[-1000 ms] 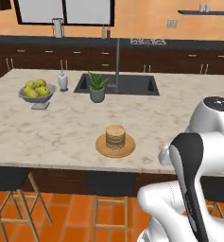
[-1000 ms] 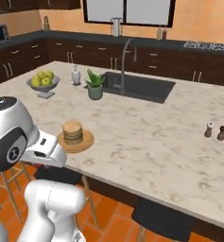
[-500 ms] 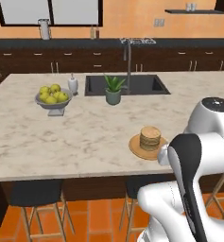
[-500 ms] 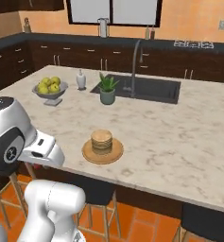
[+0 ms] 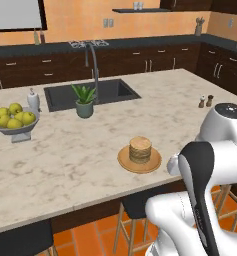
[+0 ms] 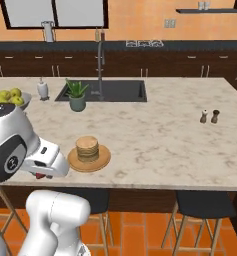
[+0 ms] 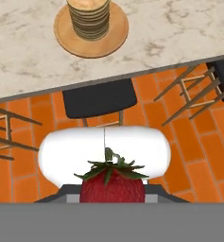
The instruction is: Take the strawberry from the fridge and place it on top of the pancake, located on the dining counter.
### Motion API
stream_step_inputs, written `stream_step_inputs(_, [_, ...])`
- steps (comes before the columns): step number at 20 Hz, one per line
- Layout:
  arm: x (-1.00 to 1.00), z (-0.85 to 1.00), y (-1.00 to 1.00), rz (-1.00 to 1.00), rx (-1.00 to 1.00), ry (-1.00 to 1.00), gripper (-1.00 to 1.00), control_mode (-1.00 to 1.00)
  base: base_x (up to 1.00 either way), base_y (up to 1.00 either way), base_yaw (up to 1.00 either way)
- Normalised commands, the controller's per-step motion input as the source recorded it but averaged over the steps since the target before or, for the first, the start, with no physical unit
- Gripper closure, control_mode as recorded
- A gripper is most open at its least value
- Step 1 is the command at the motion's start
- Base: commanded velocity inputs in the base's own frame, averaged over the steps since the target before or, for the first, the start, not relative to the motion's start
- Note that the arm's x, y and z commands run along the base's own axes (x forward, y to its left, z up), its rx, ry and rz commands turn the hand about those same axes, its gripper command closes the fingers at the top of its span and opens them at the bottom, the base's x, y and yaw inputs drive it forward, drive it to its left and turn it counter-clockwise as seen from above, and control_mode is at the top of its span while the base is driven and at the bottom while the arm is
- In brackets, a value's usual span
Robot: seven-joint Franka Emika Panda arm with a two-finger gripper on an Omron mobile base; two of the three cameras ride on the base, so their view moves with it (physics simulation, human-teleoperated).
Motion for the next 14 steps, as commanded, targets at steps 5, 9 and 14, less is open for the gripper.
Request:
stream_step_inputs(5, [0.0, 0.0, 0.0, 0.0, 0.0, 0.0, 1.0, 1.0, 0.54, 0.03, -0.03])
stream_step_inputs(9, [0.0, 0.0, 0.0, 0.0, 0.0, 0.0, 1.0, 1.0, 0.64, 0.14, 0.0])
stream_step_inputs(14, [0.0, 0.0, 0.0, 0.0, 0.0, 0.0, 1.0, 1.0, 0.4, 0.15, 0.01])
